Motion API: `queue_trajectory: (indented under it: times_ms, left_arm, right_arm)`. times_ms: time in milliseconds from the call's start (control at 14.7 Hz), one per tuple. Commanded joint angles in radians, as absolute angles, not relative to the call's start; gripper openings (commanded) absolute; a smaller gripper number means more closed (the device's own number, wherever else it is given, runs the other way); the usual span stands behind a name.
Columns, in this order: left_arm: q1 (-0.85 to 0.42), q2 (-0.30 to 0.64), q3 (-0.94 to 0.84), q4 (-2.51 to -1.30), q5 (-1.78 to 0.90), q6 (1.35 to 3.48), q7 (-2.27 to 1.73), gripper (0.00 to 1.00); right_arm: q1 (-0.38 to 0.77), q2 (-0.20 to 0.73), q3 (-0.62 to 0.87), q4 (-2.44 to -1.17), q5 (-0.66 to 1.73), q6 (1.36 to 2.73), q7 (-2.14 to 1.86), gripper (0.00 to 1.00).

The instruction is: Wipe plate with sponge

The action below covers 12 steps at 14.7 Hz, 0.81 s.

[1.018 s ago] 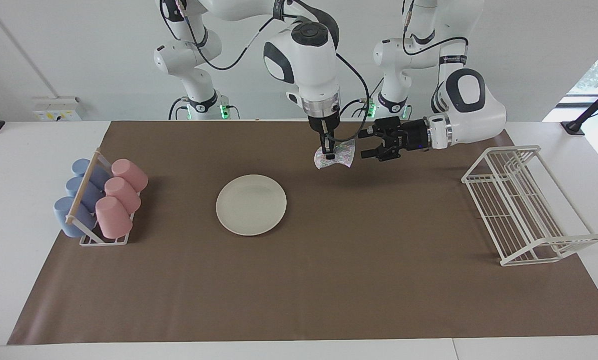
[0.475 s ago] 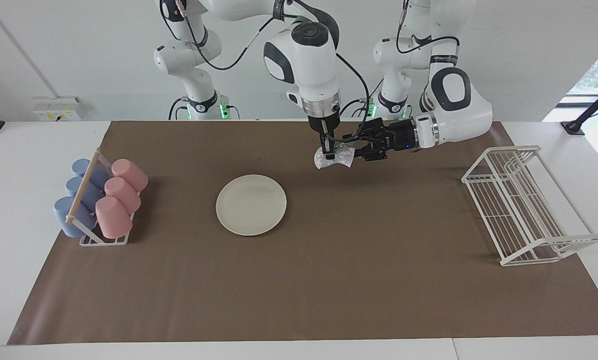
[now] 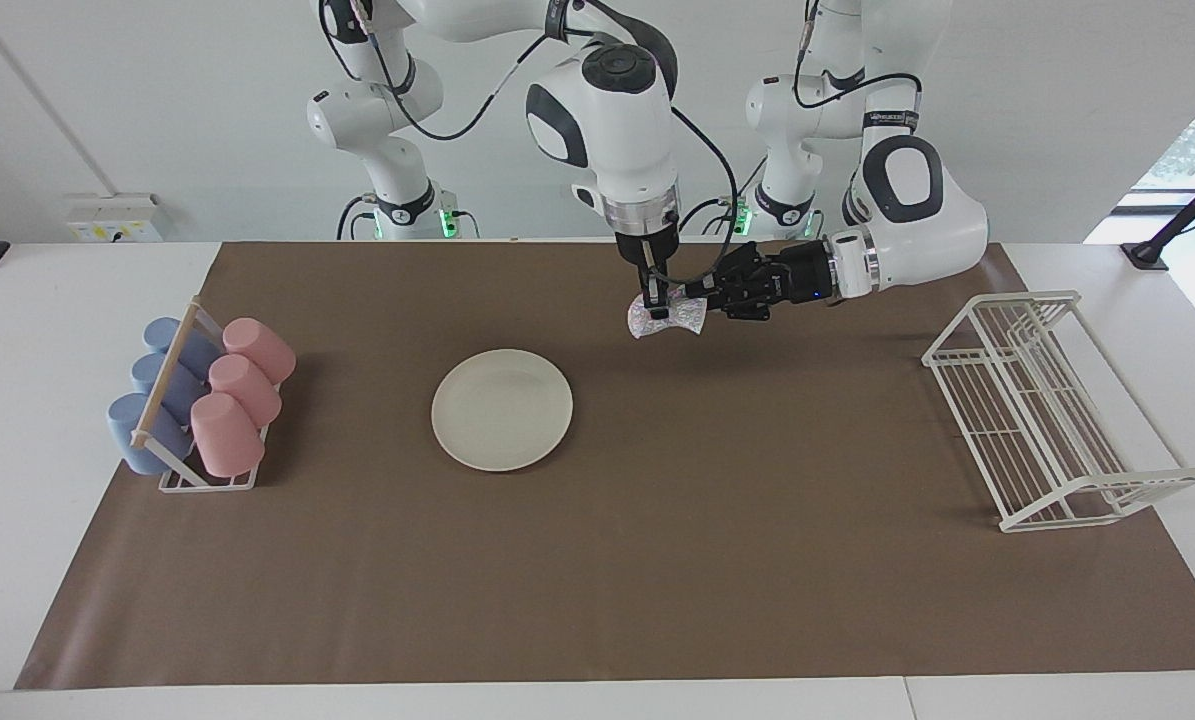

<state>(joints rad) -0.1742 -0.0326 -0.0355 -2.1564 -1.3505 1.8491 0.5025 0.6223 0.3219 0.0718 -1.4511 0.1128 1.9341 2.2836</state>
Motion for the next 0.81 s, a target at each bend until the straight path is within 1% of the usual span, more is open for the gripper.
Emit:
queue_trajectory:
  times_ms: [0,611,679,747]
  left_arm:
    - [-0.172,-0.017,-0.032,-2.131,-1.338,1.842,0.497,0.0]
    - [-0.15,-0.018,-0.031,-2.132,-1.318,1.807,0.491,0.0]
    - [-0.149,-0.018,-0.031,-2.132,-1.318,1.804,0.491,0.0]
    - [-0.149,-0.018,-0.029,-2.132,-1.318,1.804,0.491,0.0]
  right_arm:
    - [0.614,0.31,0.077,-1.468,0.12,1.936,2.276,0.0]
    - [0.607,0.308,0.075,-1.471,0.12,1.913,2.275,0.0]
    - [0.607,0.307,0.072,-1.471,0.12,1.904,2.276,0.14]
    - [0.607,0.301,0.069,-1.47,0.12,1.879,2.276,0.43]
